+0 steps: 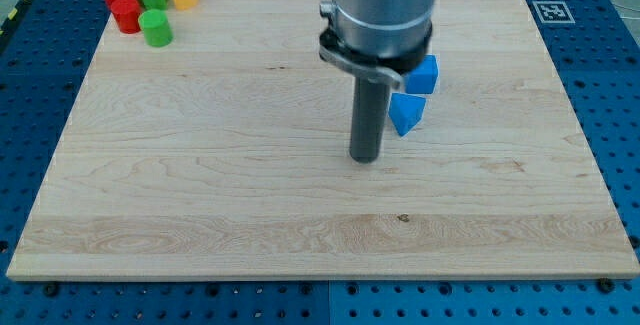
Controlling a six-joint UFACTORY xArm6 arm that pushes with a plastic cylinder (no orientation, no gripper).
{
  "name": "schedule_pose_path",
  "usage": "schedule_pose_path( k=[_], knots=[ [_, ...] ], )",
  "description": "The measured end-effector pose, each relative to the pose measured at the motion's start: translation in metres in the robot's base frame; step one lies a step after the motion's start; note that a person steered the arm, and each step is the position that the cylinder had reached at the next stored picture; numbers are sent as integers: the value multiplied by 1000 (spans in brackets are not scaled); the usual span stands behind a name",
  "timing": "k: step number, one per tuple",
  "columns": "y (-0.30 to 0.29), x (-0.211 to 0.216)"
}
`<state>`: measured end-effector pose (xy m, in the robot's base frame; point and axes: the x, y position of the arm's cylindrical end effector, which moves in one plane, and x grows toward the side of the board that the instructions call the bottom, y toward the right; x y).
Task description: Slide the blue cube towards center top
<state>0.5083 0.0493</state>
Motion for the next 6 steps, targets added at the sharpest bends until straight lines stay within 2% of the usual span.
schedule_pose_path(
  k=[1, 4, 6],
  knots=[
    [24, 4],
    [97, -53],
    [77, -125]
  ],
)
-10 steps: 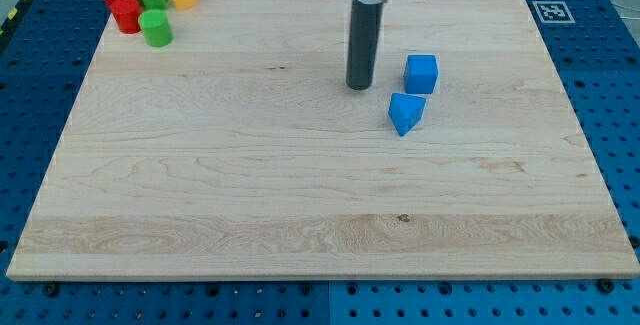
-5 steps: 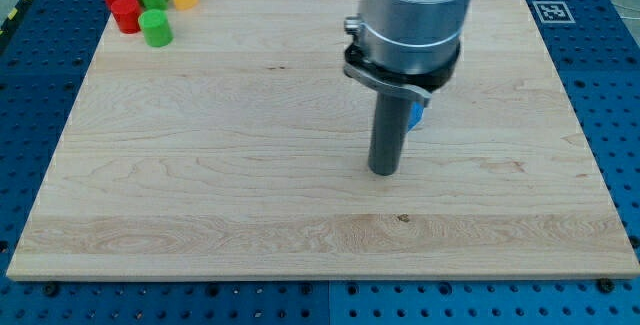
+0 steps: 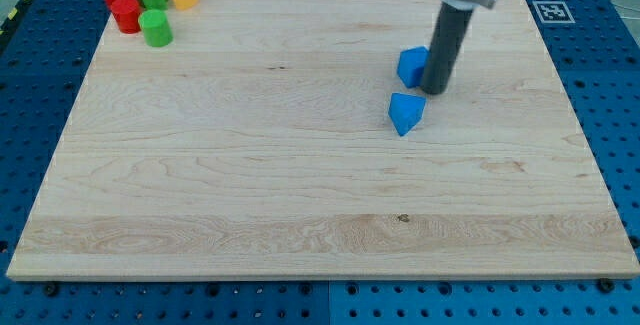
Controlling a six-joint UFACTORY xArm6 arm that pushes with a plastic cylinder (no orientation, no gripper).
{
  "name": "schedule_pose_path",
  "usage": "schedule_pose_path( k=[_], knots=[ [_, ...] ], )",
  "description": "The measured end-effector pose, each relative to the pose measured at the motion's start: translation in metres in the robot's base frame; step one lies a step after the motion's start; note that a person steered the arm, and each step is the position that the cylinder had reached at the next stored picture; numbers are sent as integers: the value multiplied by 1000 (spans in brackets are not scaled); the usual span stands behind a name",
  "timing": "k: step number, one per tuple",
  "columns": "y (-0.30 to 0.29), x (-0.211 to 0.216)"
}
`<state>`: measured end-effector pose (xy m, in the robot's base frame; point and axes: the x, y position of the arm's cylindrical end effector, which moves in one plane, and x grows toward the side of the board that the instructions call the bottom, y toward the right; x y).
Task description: Slide the blue cube towards center top
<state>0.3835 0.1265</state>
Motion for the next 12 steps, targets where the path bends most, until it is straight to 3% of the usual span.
schedule_pose_path(
  k=[3, 5, 7, 12],
  knots=[
    [-65, -135],
    [-98, -186],
    [-117, -189],
    [-45, -183]
  ],
)
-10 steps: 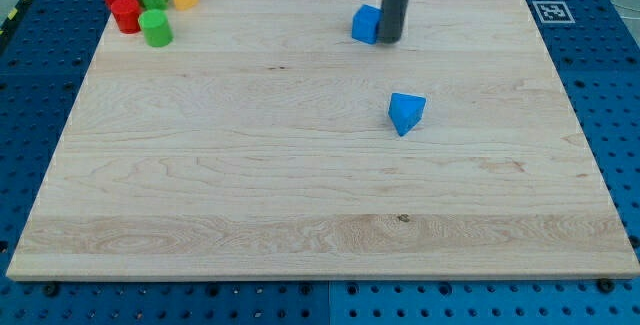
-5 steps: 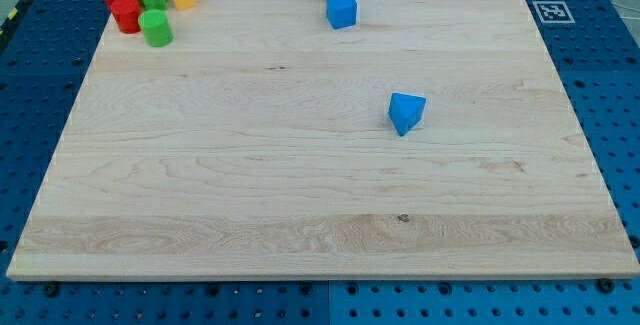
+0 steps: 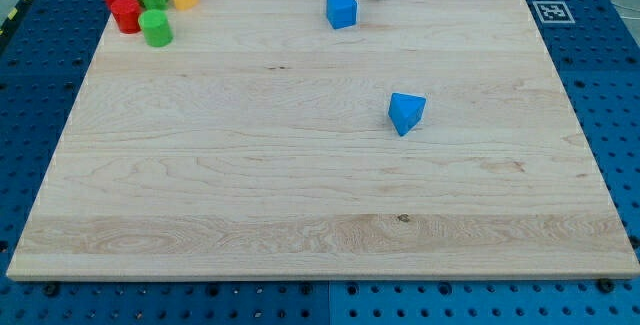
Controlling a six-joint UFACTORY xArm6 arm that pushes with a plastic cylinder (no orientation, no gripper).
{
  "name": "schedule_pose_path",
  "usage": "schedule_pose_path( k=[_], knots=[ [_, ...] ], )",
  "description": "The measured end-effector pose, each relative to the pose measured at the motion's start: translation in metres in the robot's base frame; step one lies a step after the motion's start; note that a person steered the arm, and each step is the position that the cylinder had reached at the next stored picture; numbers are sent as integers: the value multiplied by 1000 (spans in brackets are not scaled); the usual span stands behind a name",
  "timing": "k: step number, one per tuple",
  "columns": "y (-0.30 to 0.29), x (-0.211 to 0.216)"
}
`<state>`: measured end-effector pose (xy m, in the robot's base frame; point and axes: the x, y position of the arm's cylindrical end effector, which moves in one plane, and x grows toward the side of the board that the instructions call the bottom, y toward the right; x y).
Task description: Slide the blue cube towards center top
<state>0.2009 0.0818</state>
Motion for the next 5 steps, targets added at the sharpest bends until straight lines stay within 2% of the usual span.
schedule_pose_path(
  k=[2, 5],
  knots=[
    [-13, 7],
    [-13, 117]
  ],
)
